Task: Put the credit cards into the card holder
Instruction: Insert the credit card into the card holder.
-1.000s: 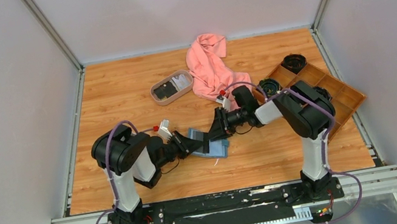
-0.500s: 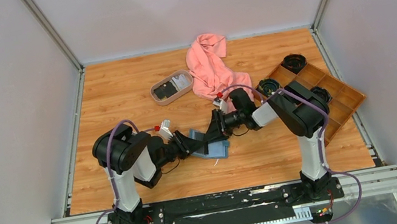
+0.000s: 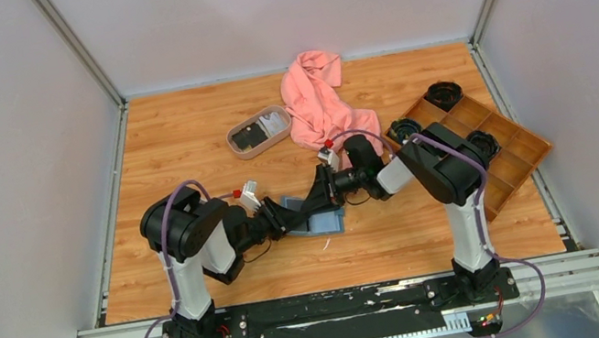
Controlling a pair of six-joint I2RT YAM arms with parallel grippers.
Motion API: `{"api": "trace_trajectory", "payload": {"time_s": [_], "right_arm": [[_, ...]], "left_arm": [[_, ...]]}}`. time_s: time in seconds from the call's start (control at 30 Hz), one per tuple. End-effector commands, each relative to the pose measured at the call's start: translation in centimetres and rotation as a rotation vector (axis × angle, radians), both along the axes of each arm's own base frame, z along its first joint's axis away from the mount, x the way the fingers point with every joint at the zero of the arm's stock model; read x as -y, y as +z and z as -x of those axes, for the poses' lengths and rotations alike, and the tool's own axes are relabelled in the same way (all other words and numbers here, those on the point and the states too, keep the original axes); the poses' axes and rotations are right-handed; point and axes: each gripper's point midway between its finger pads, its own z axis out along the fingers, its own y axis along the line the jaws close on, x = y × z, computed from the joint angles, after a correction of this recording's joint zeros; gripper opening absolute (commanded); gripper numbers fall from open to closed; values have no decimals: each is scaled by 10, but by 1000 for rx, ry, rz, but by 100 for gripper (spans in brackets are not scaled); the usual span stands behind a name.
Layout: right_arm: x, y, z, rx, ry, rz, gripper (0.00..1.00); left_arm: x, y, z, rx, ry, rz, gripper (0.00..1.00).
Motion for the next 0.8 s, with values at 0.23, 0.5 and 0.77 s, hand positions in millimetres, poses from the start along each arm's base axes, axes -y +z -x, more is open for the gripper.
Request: {"api": "trace_trajectory", "payload": {"time_s": [0.23,0.5,0.77], "right_arm": [[9,14,0,175,113,14,44],[42,57,-3,554,308,-5,52],[78,123,3,1078,446,82,54]], "left_arm": [[-3,-1,-2,28,36,-9,7],[-10,-8,-5,32,77,-42,6],[-28,-28,4,20,115,-129,21]]}}
